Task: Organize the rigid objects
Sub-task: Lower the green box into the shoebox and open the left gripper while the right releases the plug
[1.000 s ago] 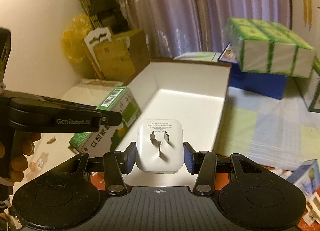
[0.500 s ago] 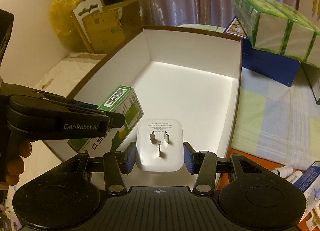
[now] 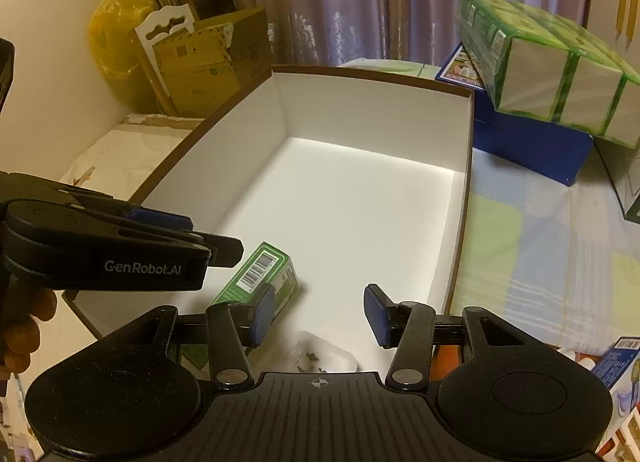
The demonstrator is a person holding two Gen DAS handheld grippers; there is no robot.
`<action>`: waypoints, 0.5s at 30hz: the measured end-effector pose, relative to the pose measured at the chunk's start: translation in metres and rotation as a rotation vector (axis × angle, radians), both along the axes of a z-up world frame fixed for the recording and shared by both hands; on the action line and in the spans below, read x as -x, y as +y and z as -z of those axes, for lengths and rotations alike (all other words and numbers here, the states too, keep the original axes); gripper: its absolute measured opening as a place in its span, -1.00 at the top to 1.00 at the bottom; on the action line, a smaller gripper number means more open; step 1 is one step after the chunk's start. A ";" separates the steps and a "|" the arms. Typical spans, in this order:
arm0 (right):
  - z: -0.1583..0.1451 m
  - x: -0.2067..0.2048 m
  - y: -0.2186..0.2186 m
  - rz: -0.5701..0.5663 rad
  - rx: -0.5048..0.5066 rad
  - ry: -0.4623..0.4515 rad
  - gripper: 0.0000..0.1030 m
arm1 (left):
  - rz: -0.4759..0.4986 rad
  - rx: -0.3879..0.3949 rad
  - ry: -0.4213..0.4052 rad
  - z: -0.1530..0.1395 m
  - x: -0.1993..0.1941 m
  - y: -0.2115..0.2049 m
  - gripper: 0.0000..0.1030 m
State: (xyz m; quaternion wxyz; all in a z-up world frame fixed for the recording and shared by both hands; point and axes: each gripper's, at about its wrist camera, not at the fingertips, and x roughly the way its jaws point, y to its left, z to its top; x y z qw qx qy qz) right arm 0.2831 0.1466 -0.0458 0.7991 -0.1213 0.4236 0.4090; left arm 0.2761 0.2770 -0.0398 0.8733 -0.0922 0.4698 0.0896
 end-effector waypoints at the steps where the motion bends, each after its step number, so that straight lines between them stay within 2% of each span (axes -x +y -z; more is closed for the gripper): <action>1: 0.000 0.000 0.000 0.001 0.002 0.002 0.09 | 0.001 0.000 -0.001 0.000 0.001 -0.001 0.14; 15: -0.008 0.012 -0.018 0.026 -0.022 0.005 0.08 | -0.004 -0.012 -0.019 -0.012 0.022 -0.010 0.14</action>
